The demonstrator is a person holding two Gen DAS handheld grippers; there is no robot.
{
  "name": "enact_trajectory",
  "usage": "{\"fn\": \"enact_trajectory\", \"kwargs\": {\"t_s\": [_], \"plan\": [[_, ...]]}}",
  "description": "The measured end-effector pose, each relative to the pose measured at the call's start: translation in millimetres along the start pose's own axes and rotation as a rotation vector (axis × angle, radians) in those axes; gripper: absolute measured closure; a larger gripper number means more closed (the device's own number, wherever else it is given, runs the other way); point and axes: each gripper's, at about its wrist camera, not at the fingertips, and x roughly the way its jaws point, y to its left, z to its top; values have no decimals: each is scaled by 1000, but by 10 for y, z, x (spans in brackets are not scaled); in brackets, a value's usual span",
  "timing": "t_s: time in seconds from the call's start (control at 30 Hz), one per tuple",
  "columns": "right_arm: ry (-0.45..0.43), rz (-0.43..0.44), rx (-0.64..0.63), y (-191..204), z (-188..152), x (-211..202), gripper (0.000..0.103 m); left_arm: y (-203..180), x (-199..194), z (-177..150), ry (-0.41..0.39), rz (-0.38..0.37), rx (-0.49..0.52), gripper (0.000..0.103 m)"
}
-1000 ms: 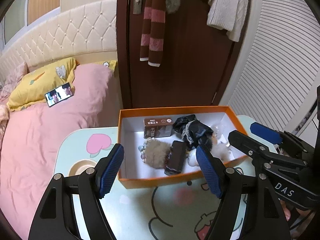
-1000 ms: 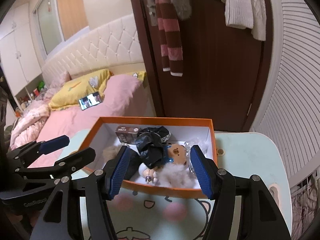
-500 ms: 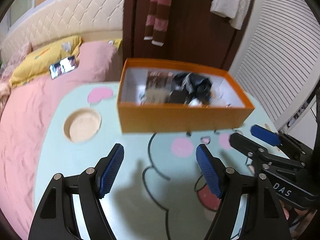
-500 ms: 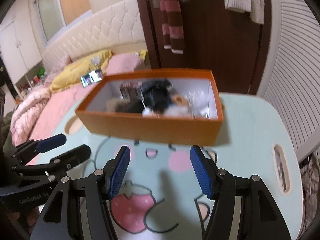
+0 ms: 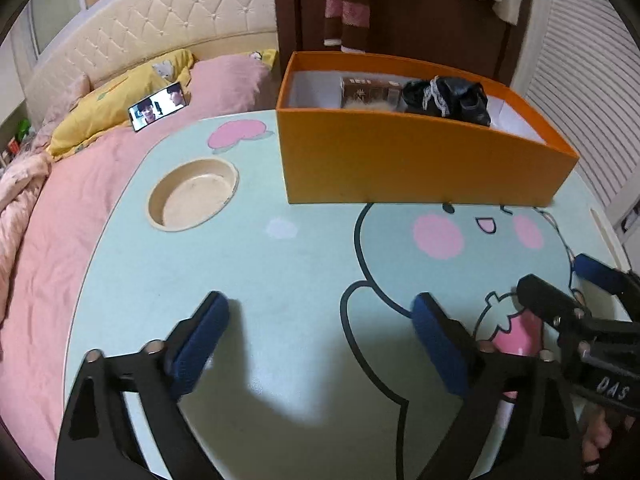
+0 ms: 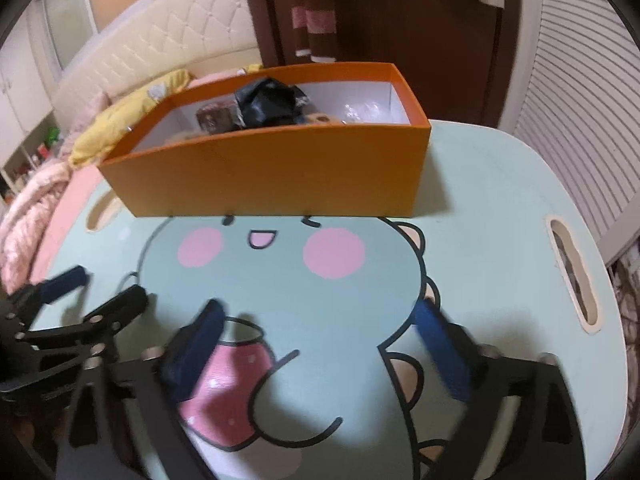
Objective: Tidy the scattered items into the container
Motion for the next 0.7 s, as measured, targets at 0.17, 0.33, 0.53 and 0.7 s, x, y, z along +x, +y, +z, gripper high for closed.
{"fn": "enact_trajectory", "kwargs": {"t_s": [0.17,0.33,0.53,0.7], "plan": [[-1,-29,-40,45,-26,19,0,46,48,33,4,17,-28,0],[-3,-29,-39,23,-31,22,0,54,55,33,4,18,-29,0],[-2,-29,-39,28,-31,23,0,69,57,27,4,18,-30,0],[-2,-29,-39,28,-31,24,0,76,57,26,4,18,-29,0]]}}
